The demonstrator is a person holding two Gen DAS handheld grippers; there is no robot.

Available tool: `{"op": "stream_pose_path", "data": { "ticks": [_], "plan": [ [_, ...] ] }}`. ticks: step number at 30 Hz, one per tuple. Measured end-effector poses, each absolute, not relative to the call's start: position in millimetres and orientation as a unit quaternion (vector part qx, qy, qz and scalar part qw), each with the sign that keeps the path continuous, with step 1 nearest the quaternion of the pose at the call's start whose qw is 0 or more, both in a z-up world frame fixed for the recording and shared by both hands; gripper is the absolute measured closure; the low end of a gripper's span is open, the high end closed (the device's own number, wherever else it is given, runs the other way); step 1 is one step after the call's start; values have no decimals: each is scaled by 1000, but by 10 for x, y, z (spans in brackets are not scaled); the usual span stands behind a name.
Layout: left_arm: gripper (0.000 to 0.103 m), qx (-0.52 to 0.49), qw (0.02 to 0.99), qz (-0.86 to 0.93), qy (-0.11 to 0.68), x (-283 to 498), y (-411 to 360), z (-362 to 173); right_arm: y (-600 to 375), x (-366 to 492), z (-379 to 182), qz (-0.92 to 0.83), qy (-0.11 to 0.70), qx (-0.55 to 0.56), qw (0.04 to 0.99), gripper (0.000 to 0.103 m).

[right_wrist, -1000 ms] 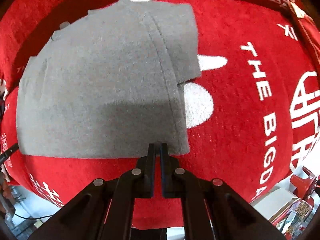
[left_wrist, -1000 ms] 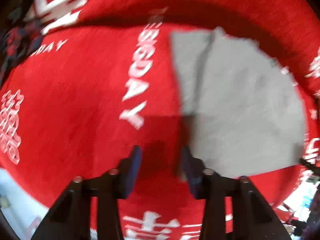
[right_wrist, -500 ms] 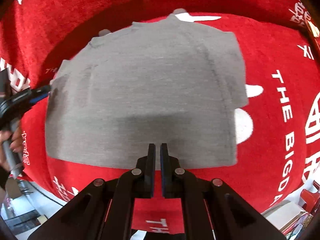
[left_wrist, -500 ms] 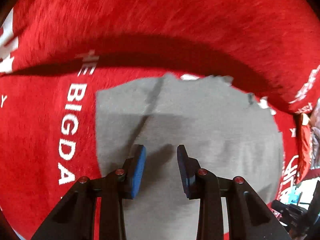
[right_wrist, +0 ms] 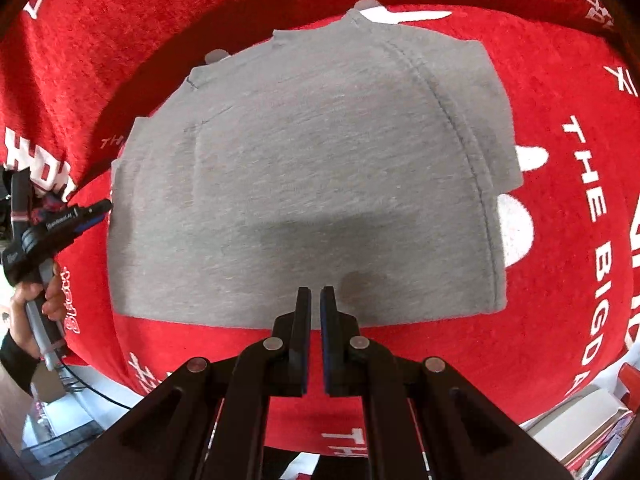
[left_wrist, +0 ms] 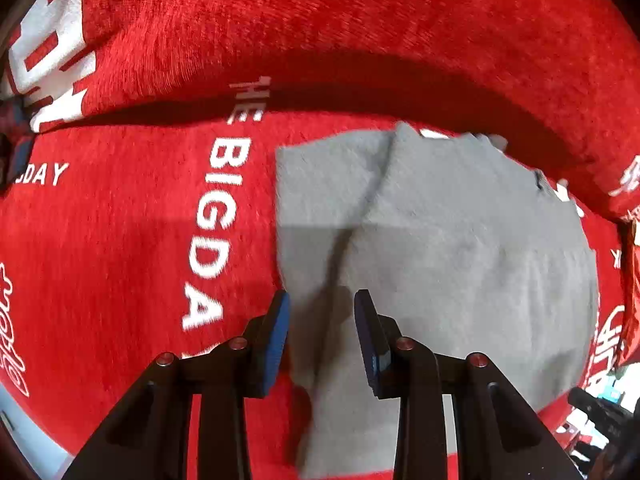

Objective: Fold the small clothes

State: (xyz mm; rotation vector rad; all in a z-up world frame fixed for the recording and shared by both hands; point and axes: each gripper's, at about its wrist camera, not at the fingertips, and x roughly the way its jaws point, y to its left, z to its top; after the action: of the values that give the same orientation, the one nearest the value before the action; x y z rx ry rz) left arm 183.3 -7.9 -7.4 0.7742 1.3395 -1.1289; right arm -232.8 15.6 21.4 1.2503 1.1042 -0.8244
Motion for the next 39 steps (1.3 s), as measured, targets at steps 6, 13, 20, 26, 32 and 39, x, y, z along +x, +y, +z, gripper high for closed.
{"op": "stream_pose_path", "data": {
  "ticks": [6,13,20,26,32,39],
  "plan": [
    [67,346,563,-481,576,1647,143,-22,239,-2223,259,-343,477,548,595,97],
    [24,362,575,-474,560,1563,350,101,340,-2113,274,-335,487,551,589,97],
    [21,373,581,-457,561,1601,458,86,387,-1991,246,-326,493,553,588,97],
    [0,375,585,-459,554,1600,504,111,434,-1872,232,-320,497,552,587,83],
    [0,391,578,-463,547,1569,527,83,462,-1775,273,-320,480,559,595,38],
    [0,396,564,-465,556,1583,594,36,506,-1651,264,-308,457,578,602,29]
  ]
}}
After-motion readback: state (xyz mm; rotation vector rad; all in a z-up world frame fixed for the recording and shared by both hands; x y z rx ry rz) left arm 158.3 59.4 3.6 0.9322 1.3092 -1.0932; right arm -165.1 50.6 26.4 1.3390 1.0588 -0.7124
